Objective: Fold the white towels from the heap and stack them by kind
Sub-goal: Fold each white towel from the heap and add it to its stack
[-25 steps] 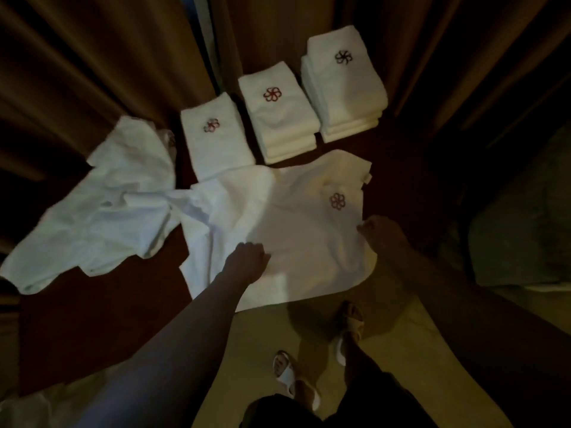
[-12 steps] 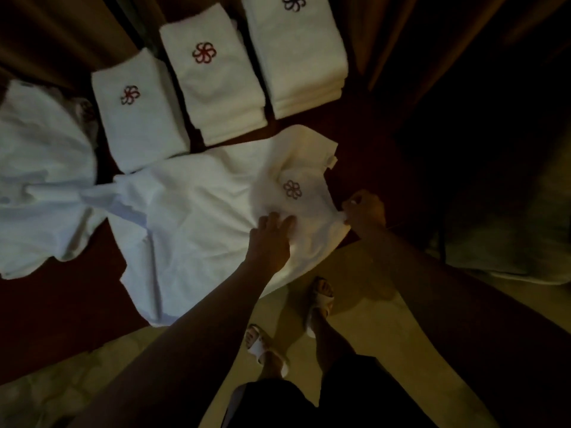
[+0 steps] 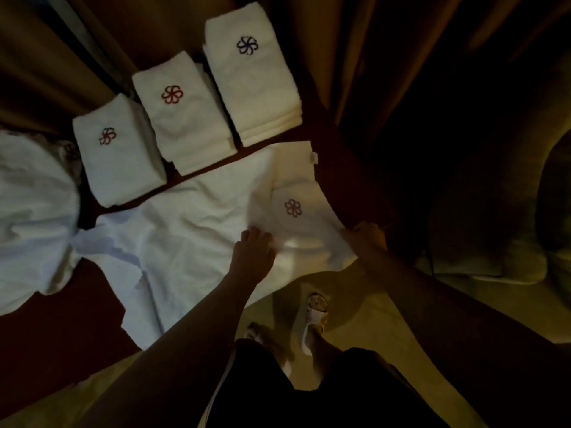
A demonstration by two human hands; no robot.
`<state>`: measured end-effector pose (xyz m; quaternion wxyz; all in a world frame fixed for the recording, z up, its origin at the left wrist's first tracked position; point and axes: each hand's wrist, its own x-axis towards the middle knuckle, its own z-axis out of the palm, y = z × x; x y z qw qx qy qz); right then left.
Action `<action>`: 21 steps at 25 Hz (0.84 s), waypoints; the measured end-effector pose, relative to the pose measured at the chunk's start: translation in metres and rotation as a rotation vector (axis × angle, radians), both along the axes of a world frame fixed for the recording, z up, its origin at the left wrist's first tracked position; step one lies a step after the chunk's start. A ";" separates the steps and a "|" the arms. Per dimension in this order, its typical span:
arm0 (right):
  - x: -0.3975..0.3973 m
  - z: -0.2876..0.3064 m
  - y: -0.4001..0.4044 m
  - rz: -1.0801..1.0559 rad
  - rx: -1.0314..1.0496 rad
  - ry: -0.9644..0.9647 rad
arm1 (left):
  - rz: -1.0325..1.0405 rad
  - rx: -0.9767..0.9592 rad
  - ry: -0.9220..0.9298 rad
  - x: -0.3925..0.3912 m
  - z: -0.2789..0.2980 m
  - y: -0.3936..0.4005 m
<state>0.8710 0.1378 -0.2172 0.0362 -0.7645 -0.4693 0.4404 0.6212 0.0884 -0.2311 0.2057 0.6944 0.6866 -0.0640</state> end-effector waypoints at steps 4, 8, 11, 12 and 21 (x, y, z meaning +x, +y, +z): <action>-0.008 -0.016 0.018 0.032 -0.008 0.037 | -0.040 0.014 -0.007 0.002 -0.002 0.013; -0.012 -0.019 0.029 -0.017 0.072 -0.052 | -0.052 -0.092 -0.002 0.004 -0.005 0.021; -0.002 -0.020 0.024 0.033 -0.040 -0.247 | -0.069 -0.103 -0.020 -0.002 -0.003 0.025; 0.000 -0.023 0.024 0.074 -0.099 -0.303 | -0.090 -0.094 -0.031 -0.004 -0.003 0.026; -0.064 -0.017 0.096 0.253 0.468 -0.268 | 0.050 -0.037 0.026 -0.025 -0.018 0.069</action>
